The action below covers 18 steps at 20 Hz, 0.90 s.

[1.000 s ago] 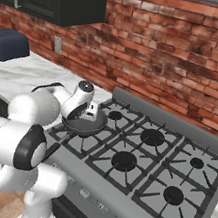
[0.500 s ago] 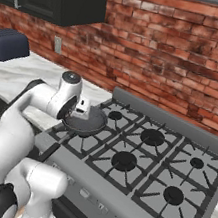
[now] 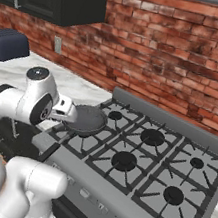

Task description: Take the chicken drumsticks from the pan and place one on each plate on the dining counter.

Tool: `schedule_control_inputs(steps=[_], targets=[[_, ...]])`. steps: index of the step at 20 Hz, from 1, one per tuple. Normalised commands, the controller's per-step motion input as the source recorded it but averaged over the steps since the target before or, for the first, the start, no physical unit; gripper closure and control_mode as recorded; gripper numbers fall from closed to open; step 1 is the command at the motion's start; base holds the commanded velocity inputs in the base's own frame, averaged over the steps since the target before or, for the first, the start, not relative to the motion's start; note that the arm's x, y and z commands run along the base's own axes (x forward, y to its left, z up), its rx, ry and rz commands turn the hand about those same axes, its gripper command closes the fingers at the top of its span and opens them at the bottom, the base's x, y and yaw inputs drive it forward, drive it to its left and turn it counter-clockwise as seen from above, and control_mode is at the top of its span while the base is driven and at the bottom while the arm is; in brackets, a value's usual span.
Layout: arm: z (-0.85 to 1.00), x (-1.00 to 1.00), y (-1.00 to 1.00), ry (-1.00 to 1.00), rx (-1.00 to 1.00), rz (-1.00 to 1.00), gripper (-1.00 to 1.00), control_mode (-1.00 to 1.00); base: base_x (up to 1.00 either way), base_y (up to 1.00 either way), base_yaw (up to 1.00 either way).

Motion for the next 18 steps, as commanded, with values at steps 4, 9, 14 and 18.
schedule_control_inputs(steps=[4,9,14,18], targets=[[0.25,-0.53,0.00,0.01,-0.09,0.00,1.00,-1.00,0.00,0.00,0.00],[0.00,-0.05,0.00,0.03,-0.02,0.01,1.00,-1.00,0.00,0.00,0.00],[0.00,-0.14,-0.01,-0.02,0.01,0.00,1.00,1.00,-0.37,0.00,0.03],[0.00,0.00,0.00,0.00,0.00,0.00,1.00,1.00,-0.97,-0.01,0.27]])
